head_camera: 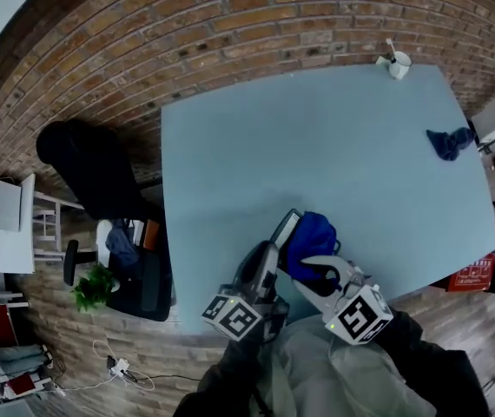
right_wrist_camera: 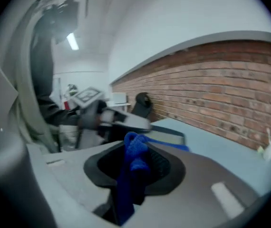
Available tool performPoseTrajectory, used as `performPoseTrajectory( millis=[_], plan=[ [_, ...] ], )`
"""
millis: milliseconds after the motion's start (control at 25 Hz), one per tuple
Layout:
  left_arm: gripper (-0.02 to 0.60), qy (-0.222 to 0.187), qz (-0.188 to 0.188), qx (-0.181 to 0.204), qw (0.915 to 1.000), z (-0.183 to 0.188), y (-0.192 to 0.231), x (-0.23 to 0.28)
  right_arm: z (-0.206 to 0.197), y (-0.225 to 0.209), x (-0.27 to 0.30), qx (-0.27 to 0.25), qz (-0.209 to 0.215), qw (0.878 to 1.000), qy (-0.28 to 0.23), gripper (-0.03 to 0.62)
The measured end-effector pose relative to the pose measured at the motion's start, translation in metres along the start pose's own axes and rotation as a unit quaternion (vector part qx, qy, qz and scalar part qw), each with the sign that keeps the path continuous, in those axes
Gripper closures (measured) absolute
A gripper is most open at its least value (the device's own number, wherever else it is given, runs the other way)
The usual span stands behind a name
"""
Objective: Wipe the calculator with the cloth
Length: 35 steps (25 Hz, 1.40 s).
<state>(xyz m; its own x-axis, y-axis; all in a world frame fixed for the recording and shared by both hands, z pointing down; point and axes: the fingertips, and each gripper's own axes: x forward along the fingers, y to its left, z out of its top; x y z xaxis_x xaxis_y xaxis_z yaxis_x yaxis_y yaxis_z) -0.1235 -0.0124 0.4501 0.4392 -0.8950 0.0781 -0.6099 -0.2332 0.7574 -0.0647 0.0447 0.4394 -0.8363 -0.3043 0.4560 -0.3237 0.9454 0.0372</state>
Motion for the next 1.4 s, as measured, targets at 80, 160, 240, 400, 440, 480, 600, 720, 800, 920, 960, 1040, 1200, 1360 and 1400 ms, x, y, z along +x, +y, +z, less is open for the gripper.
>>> performPoseTrajectory(
  millis=[80,160,240,400,440,480,600,720,800,920,960,1040,1200,1360,1400],
  plan=[
    [0.529,-0.005,-0.004,-0.005,1.0,0.001,0.0,0.002,0.007,0.046,0.001,-0.049,0.043,0.998,0.013,0.485],
    [0.531,-0.007,-0.019,-0.016,0.9997,0.005,-0.005,0.0,0.009,0.042,-0.005,-0.045,0.031,0.998,0.001,0.487],
    [0.531,-0.01,-0.039,-0.019,0.999,0.009,-0.012,-0.006,0.01,-0.001,-0.018,-0.019,-0.037,0.999,-0.033,0.487],
    [0.531,-0.023,-0.053,-0.039,0.9976,0.013,-0.015,-0.011,-0.007,-0.079,-0.059,0.078,-0.162,0.982,-0.062,0.487],
    [0.531,-0.027,-0.052,-0.047,0.9972,0.014,-0.014,-0.011,-0.005,-0.075,-0.064,0.085,-0.154,0.982,-0.07,0.487],
    [0.531,-0.029,-0.051,-0.053,0.9968,0.015,-0.012,-0.01,-0.001,-0.062,-0.066,0.077,-0.134,0.985,-0.076,0.487],
    [0.531,-0.028,-0.056,-0.061,0.9962,0.015,-0.013,-0.01,0.008,0.002,-0.061,0.019,-0.053,0.997,-0.059,0.487],
    [0.531,-0.022,-0.069,-0.061,0.9956,0.012,-0.015,-0.008,0.01,0.02,-0.062,0.006,-0.041,0.996,-0.08,0.487],
    [0.531,-0.013,-0.077,-0.055,0.9954,0.009,-0.015,-0.007,-0.001,-0.01,-0.072,0.047,-0.099,0.989,-0.099,0.487],
    [0.531,-0.013,-0.085,-0.058,0.9946,0.008,-0.014,-0.01,-0.032,-0.061,-0.095,0.145,-0.186,0.967,-0.096,0.487],
    [0.531,-0.014,-0.091,-0.06,0.9939,0.009,-0.015,-0.011,-0.037,-0.069,-0.101,0.153,-0.193,0.964,-0.102,0.487],
    [0.531,-0.009,-0.115,-0.055,0.9918,0.008,-0.024,-0.011,-0.038,-0.079,-0.11,0.174,-0.188,0.958,-0.129,0.485],
    [0.531,0.023,-0.178,-0.036,0.9832,-0.002,-0.049,-0.013,-0.025,-0.091,-0.108,0.245,-0.1,0.948,-0.177,0.486],
    [0.531,0.021,-0.186,-0.036,0.9816,-0.007,-0.054,-0.014,-0.013,-0.079,-0.093,0.241,-0.028,0.955,-0.169,0.485],
    [0.531,0.007,-0.185,-0.05,0.9814,-0.003,-0.051,-0.014,-0.011,-0.079,-0.092,0.262,-0.018,0.947,-0.184,0.485]
  ],
)
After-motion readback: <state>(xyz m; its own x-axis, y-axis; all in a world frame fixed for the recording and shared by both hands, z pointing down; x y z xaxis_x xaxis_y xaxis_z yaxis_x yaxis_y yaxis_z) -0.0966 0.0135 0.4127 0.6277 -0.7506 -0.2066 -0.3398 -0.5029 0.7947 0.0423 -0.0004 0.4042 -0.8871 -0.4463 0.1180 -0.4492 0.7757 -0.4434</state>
